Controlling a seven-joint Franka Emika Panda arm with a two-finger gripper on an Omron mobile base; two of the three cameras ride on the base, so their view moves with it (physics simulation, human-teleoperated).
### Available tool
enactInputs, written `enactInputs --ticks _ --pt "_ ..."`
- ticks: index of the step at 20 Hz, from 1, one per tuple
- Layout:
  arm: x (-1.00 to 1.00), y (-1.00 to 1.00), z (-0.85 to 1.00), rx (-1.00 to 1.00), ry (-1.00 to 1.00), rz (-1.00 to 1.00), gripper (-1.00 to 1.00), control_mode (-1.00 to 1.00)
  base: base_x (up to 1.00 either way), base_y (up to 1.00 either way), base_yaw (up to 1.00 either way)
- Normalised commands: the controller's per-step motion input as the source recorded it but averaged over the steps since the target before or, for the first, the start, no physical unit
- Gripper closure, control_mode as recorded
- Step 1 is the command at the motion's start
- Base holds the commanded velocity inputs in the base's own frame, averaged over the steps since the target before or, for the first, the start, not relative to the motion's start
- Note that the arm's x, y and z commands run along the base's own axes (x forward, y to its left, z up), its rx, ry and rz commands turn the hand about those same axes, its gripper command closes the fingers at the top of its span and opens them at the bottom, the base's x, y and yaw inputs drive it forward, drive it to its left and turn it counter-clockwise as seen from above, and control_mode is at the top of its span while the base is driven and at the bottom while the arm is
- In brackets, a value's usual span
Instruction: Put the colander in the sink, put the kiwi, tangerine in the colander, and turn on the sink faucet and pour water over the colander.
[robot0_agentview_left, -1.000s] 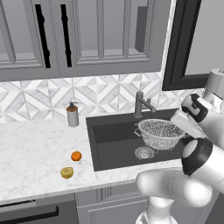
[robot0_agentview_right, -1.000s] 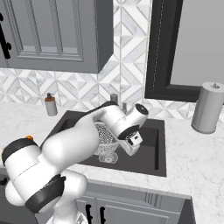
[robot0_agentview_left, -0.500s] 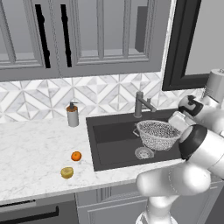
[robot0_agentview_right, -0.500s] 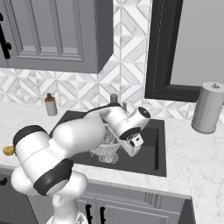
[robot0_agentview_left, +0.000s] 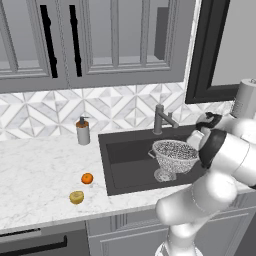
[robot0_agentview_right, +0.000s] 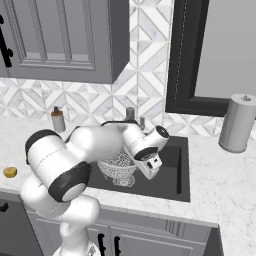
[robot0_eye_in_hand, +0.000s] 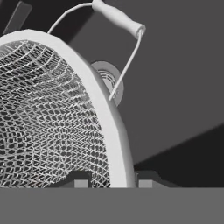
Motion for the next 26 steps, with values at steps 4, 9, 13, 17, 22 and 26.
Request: enactInputs --ticks 4,9,13,17,22,26 --pt "0.34 0.03 -0.37 0.0 0.0 0.0 1.0 -1.0 0.0 0.0 0.0" --pt "0.23 0.07 -0.4 -0.04 0.0 0.0 1.0 -1.0 0.0 0.0 0.0" --pt "0.14 0.03 -0.34 -0.01 0.0 0.0 1.0 -1.0 0.0 0.0 0.0" --pt "0.07 0.0 -0.24 0.0 0.0 0.0 1.0 -1.0 0.0 0.0 0.0" --pt "0.1 0.01 -0.21 0.0 0.0 0.0 1.0 -1.0 0.0 0.0 0.0" --pt "0.15 0.02 -0.2 0.0 -0.01 0.0 1.0 -1.0 0.0 0.0 0.0"
